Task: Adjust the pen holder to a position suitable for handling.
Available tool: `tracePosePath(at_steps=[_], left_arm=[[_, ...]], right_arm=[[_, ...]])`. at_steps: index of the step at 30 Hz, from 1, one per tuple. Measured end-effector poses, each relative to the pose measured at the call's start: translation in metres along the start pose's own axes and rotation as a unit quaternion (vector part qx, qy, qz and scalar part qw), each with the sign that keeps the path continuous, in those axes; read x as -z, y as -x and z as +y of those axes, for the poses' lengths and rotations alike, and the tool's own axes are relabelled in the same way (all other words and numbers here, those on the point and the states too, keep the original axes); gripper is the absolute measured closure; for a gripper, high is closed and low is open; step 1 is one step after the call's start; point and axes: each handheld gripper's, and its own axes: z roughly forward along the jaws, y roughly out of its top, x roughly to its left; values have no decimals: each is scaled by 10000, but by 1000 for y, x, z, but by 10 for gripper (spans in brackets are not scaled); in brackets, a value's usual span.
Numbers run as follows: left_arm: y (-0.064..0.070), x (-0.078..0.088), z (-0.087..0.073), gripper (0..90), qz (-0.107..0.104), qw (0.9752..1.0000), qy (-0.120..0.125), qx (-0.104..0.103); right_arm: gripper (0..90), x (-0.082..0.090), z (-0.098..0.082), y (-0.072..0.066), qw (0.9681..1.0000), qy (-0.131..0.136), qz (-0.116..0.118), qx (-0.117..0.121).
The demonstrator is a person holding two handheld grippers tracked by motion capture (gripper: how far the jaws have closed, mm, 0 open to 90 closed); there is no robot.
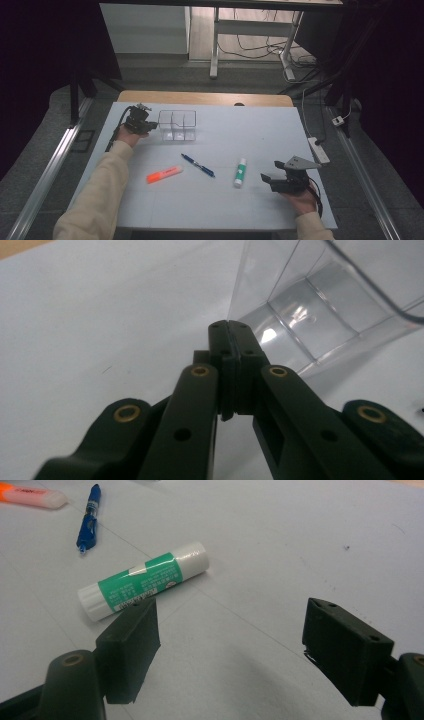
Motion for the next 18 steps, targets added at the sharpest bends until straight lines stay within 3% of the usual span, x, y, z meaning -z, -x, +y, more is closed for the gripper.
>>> tracePosePath(at_steps=[18], left_arm=[[5,-11,4,889,-44,10000,-69,-46]], right_arm=[[225,-2,-1,-1,10000,-67,8,32]])
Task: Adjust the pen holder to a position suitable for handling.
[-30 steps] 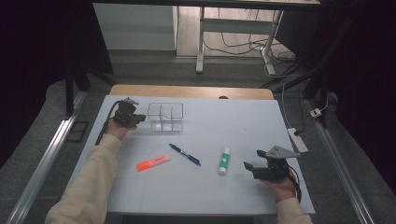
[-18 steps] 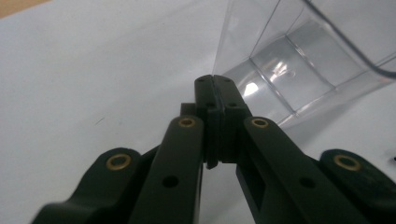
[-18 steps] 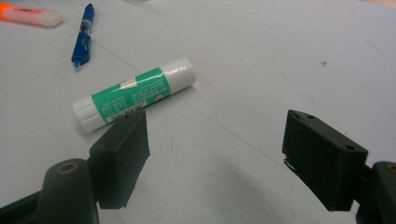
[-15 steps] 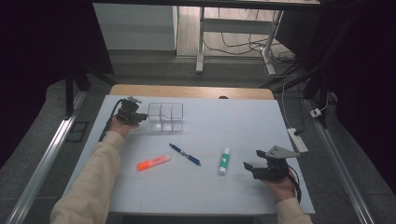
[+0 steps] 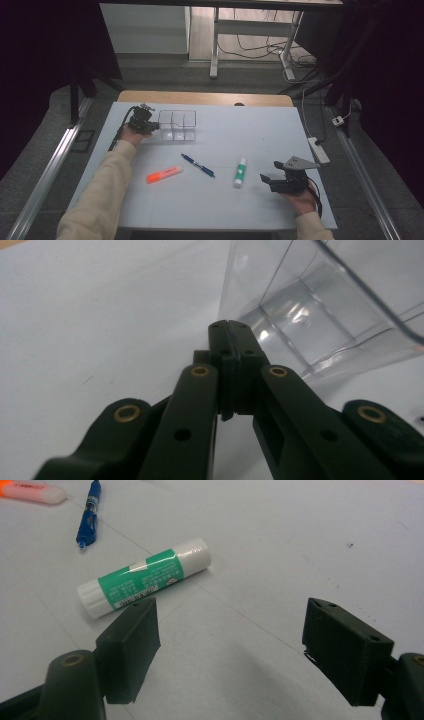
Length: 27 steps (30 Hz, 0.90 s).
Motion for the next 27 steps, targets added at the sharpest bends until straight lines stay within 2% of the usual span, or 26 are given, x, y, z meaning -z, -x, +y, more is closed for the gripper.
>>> tracePosePath(at_steps=[21,27], left_arm=[[3,-4,2,889,4,10000,-33,15],[6,-5,4,889,2,9999,-65,-82]], right_arm=[[225,-2,-1,-1,10000,-41,5,3],[226,-2,-1,-1,10000,-55,19,2]])
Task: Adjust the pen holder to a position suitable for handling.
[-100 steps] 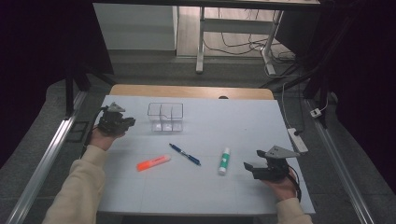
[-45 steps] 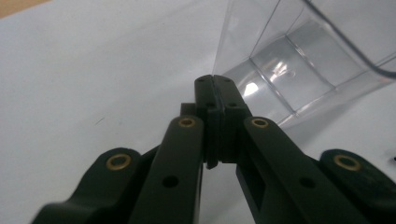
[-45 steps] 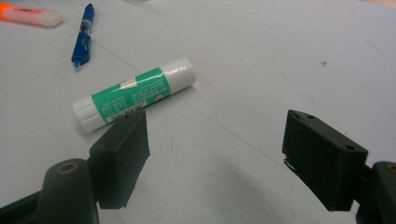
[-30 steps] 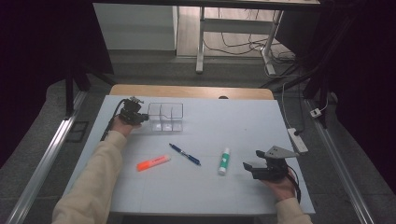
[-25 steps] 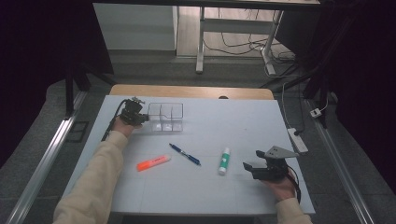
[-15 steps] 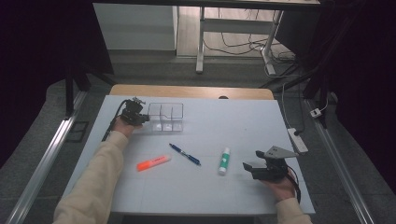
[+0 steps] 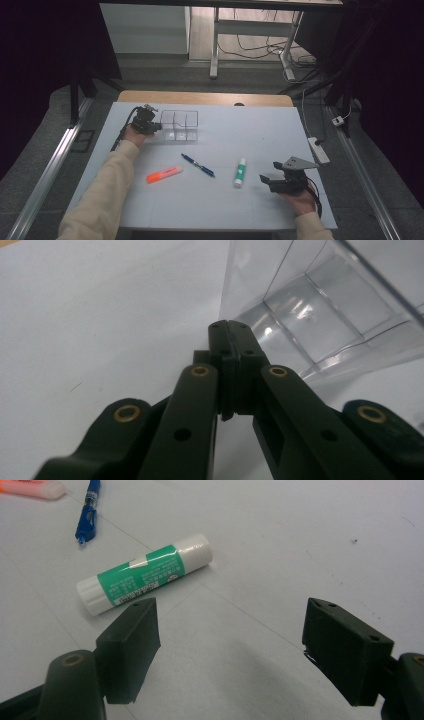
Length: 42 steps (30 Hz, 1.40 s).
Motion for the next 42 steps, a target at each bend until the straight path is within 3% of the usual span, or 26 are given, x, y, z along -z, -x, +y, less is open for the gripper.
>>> tracePosePath(at_steps=[6,22,42], left_arm=[[5,-2,3,889,-37,10000,9,-20],[30,-7,15,889,-222,9992,18,-333],[47,-12,21,889,-354,9977,-64,-569]], right_arm=[[226,0,0,0,10000,-23,-12,5],[226,0,-1,1,10000,-43,1,-22],[226,0,-1,1,10000,-35,15,-30]])
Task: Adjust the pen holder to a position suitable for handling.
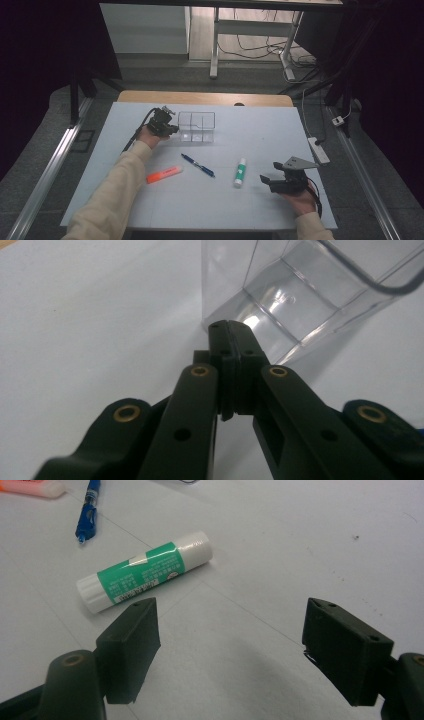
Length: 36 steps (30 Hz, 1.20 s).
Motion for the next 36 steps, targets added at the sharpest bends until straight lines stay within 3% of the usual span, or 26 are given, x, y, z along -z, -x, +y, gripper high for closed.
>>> tracePosePath(at_steps=[36], left_arm=[[17,-14,17,889,-113,9999,41,-71]], right_arm=[[226,-1,-1,0,10000,-29,49,-24]])
